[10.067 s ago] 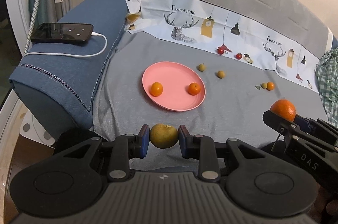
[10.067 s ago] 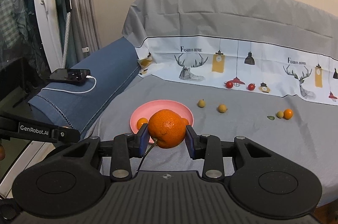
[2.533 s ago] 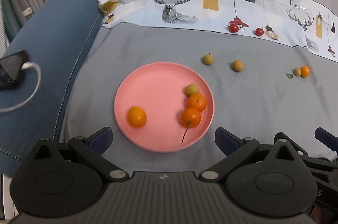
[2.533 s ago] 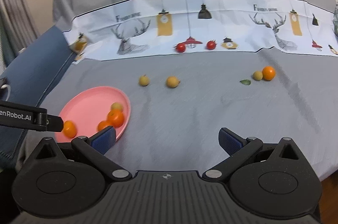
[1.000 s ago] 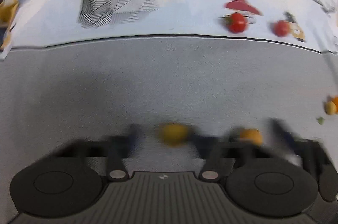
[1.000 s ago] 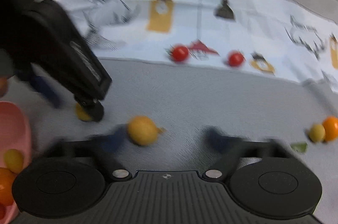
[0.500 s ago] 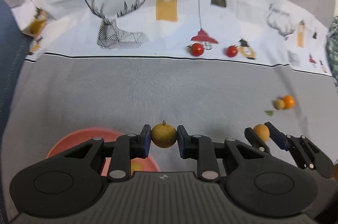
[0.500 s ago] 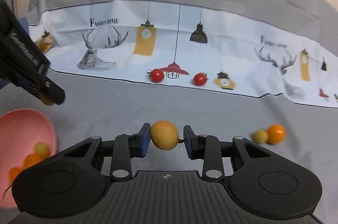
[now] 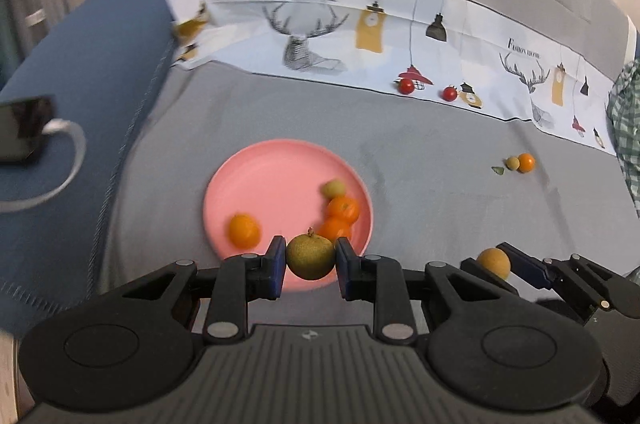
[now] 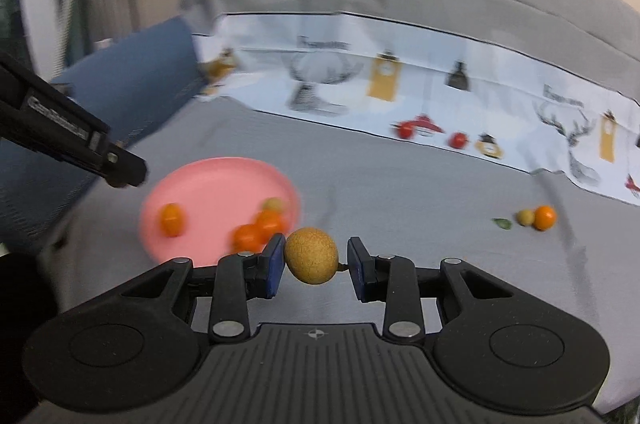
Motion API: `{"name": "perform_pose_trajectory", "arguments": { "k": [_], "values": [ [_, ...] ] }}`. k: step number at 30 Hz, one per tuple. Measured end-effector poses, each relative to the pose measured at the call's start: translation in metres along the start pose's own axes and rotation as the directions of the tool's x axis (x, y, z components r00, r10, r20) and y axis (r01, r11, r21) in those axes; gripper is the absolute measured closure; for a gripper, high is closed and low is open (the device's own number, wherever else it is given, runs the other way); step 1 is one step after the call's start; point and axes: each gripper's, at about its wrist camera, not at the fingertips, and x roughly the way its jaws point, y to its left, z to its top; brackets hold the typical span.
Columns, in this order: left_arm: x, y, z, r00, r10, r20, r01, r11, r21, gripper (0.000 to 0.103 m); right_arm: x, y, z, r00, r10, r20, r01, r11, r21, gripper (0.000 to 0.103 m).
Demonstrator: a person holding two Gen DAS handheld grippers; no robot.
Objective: Organize fruits
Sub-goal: 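Carry both held yellow-green fruits over the pink plate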
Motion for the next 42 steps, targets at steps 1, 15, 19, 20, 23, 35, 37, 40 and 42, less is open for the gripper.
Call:
{"name": "perform_pose_trajectory", "arguments": {
  "k": [1,15,19,20,23,35,37,40,42],
  "values": [
    [-0.009,0.006,-0.007,1.000,0.003,0.009,-0.003,1.000,-0.008,0.074,-0.008,0.009,0.000,1.000,0.015,0.006,-0.014,1.000,-0.011,0.068],
    [-0.099,0.040,-0.074,0.992,0.042,0.117,-0.030,0.994,-0.104,0.074,-0.089,0.066,-0.012,0.991,0.084,0.106,-0.075,0.994,-0.083,0.068],
    [-0.104,0.040,-0.085,0.993,0.035,0.116,-0.022,0.993,-0.116,0.074,-0.100,0.062,-0.018,0.990,0.073,0.119,-0.066,0.996,-0.063,0.068],
    [-0.105,0.040,-0.086,0.993,0.034,0.117,-0.020,0.993,-0.116,0.074,-0.102,0.061,-0.019,0.990,0.072,0.123,-0.065,0.996,-0.058,0.068],
    [-0.108,0.038,-0.089,0.992,0.034,0.124,-0.021,0.994,-0.106,0.074,-0.104,0.059,-0.021,0.989,0.071,0.129,-0.065,0.997,-0.051,0.068],
    [-0.105,0.037,-0.086,0.991,0.038,0.128,-0.025,0.995,-0.101,0.074,-0.102,0.060,-0.021,0.990,0.066,0.126,-0.061,0.997,-0.047,0.068],
    [-0.103,0.038,-0.085,0.992,0.038,0.124,-0.025,0.994,-0.103,0.074,-0.101,0.062,-0.021,0.990,0.066,0.121,-0.061,0.997,-0.046,0.068],
    [-0.101,0.039,-0.083,0.992,0.038,0.118,-0.026,0.994,-0.106,0.074,-0.098,0.061,-0.020,0.991,0.067,0.114,-0.062,0.997,-0.045,0.068],
    [-0.098,0.040,-0.082,0.993,0.038,0.114,-0.026,0.994,-0.107,0.074,-0.096,0.061,-0.019,0.992,0.067,0.109,-0.062,0.997,-0.045,0.068]
  ]
}}
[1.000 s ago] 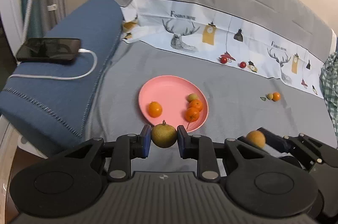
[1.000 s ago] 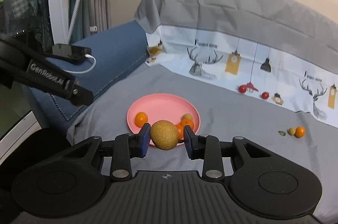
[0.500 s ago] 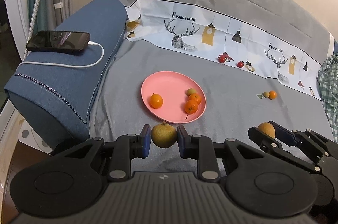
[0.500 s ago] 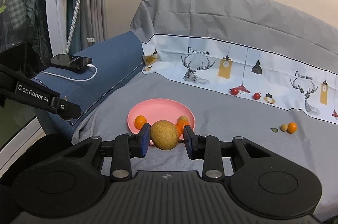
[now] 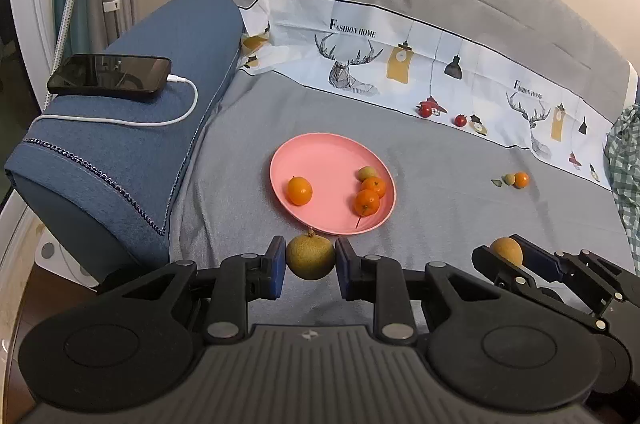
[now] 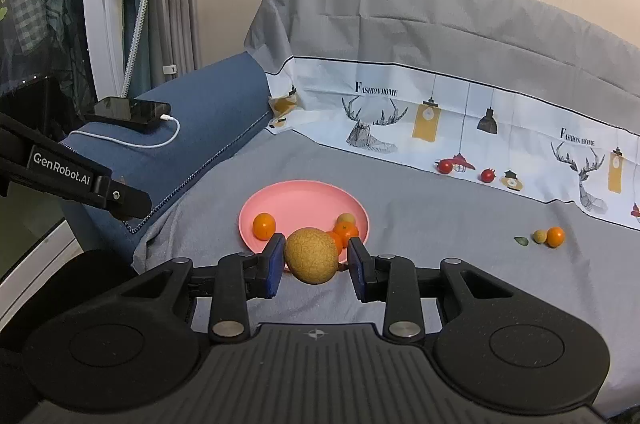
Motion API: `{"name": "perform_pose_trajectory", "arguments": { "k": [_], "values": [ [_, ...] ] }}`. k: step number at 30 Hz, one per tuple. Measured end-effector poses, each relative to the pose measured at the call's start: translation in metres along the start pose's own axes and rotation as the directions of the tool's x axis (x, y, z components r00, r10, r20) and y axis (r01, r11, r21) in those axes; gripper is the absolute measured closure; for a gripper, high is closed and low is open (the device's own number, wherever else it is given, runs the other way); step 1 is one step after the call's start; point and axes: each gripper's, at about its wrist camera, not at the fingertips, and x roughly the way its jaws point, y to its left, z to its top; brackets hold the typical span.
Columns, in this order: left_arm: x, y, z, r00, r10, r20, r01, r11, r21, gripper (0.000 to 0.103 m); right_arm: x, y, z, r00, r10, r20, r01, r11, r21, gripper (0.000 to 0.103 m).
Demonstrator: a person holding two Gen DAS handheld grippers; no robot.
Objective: Organize fruits
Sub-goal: 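Carry both held yellow-green fruits over the pink plate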
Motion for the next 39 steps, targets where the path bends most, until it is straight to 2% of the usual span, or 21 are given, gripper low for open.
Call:
{"name": "perform_pose_trajectory", "arguments": {
  "k": [16,39],
  "values": [
    [0.038,0.000,0.025,1.000,0.006,-0.029,-0.006,1.000,-0.006,0.074,0.033,-0.004,0.002,0.998,0.001,-0.057,-0.002,1.000,-0.016,0.068],
    [0.161,-0.009,0.079,0.993,0.035,-0.114,-0.032,0.999,0.025,0.074,0.148,-0.015,0.020,0.991,0.004,-0.135,-0.010,0.999,-0.042,0.068]
  ]
}}
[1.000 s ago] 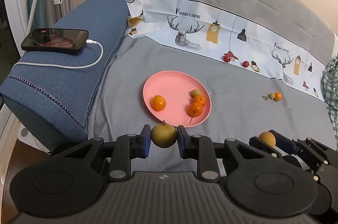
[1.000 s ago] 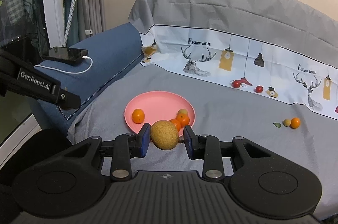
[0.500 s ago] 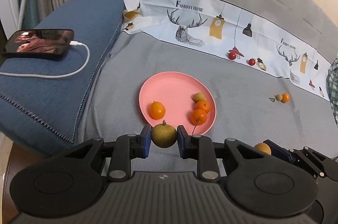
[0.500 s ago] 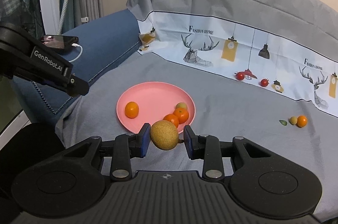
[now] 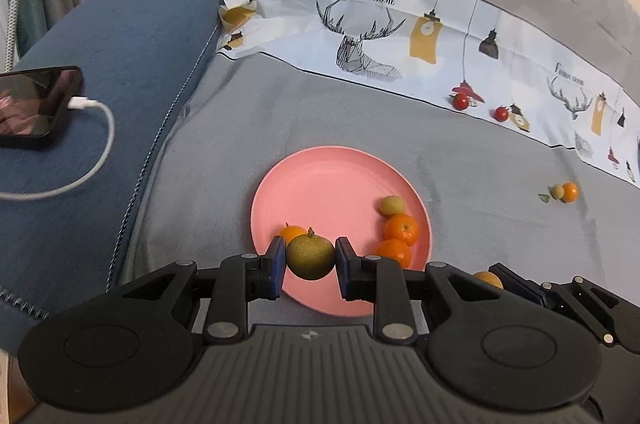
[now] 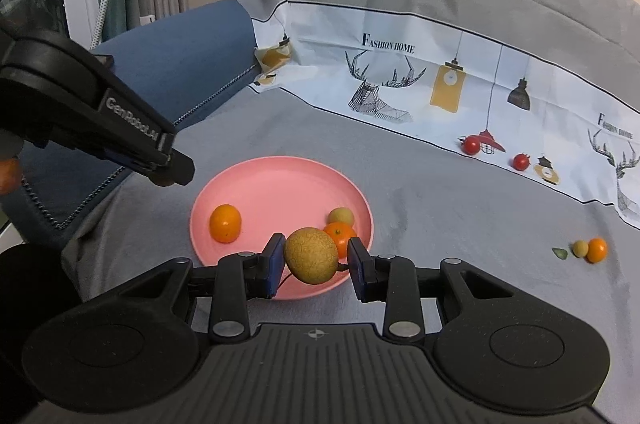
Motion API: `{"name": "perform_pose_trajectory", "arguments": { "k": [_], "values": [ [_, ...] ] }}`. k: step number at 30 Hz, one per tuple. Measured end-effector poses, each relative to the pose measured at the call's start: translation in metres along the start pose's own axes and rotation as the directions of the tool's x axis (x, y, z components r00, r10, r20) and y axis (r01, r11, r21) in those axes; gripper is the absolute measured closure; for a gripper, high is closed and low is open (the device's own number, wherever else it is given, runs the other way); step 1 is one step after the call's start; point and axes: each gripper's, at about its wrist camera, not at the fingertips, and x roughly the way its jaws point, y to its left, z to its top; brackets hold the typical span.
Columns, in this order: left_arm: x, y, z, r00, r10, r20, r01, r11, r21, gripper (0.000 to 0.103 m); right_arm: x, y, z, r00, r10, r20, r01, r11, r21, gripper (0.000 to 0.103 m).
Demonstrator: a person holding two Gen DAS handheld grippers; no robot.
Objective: Organize fruits
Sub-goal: 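Carry both held yellow-green fruits over the pink plate, then open the right tool over the plate while the left tool releases its fruit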
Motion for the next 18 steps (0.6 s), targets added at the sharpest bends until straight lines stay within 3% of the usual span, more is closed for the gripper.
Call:
{"name": "perform_pose_trajectory", "arguments": {
  "k": [18],
  "values": [
    [0.086,0.001,0.017,0.995,0.054,-0.088,-0.051,0.998,0.035,0.074,0.077,0.011,0.009,0.998,0.006,-0.062,-0.011,0.997,-0.072,0.068]
  ]
}}
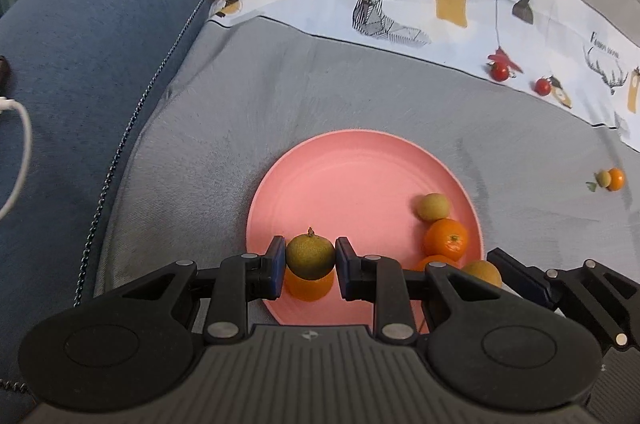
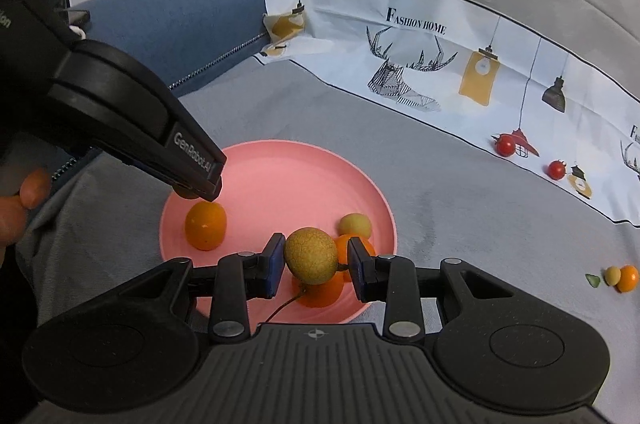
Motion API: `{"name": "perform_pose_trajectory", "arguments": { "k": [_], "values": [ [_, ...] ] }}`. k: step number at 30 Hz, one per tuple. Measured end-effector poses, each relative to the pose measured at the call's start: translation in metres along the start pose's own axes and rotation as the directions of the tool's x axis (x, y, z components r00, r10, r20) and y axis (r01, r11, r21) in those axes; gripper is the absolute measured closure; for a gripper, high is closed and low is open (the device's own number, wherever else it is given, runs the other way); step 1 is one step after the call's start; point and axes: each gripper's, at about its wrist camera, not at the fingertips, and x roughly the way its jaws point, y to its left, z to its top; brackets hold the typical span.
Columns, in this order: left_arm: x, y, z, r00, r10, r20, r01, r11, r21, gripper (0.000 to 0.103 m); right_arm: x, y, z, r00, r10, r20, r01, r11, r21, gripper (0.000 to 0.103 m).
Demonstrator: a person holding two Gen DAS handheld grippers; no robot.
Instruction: Organize fruits
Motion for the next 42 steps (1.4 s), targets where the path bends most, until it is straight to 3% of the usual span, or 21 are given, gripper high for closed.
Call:
{"name": "perform_pose_trajectory", "arguments": {
  "k": [3,5,6,7,8,9,11,15,23,30,42],
  "values": [
    [0.011,-0.001,0.005,1.000,0.002,-0.013,-0.001,1.000,0.015,0.074,0.008,0.001,0.002,1.000,-0.002,-0.001,0.002,1.000,-0.015,0.067],
    [0.014,-0.001,0.009,1.000,0.002,-0.014,-0.001,1.000,0.022,0.065,0.014,0.003,0.005,1.000,0.008,-0.006,-0.008,0.999,-0.033,0.066],
    [0.014,-0.001,0.011,1.000,-0.002,-0.006,0.003,1.000,0.028,0.042,0.016,0.003,0.006,1.000,0.011,-0.005,-0.011,0.999,-0.040,0.055],
    [0.012,-0.001,0.012,1.000,0.001,0.013,-0.001,0.999,0.033,0.011,0.017,0.003,0.008,1.000,0.010,-0.002,-0.010,0.999,-0.048,0.047],
    [0.008,-0.001,0.013,0.999,0.017,0.041,-0.018,0.999,0.030,0.001,0.017,0.003,0.009,1.000,0.005,0.001,-0.004,0.998,-0.056,0.030],
    [0.001,-0.001,0.012,0.996,0.032,0.083,-0.034,0.999,0.022,0.000,0.016,0.003,0.010,1.000,-0.006,0.012,0.007,0.998,-0.061,0.020],
    [-0.008,-0.002,0.010,0.993,0.030,0.117,-0.035,0.999,0.035,0.000,0.010,0.003,0.010,0.999,-0.023,0.034,0.025,0.998,-0.061,0.013],
    [-0.024,-0.002,0.000,0.994,0.030,0.109,-0.036,0.998,0.053,0.000,-0.003,-0.001,0.001,0.999,-0.038,-0.002,0.038,0.999,-0.030,0.008],
    [-0.063,0.010,-0.047,0.995,0.076,0.066,-0.077,0.997,0.005,0.000,-0.050,-0.015,-0.025,0.997,-0.035,-0.073,0.042,0.995,0.090,0.005],
    [-0.095,0.025,-0.077,0.994,0.101,0.037,-0.099,0.993,-0.061,0.000,-0.100,-0.014,-0.022,1.000,-0.010,-0.021,0.015,0.977,0.213,0.003],
    [-0.162,0.015,-0.120,0.985,0.112,0.132,-0.108,0.993,-0.038,0.000,-0.178,0.018,-0.035,0.992,-0.044,0.117,0.032,0.995,0.099,0.001]
  ]
}}
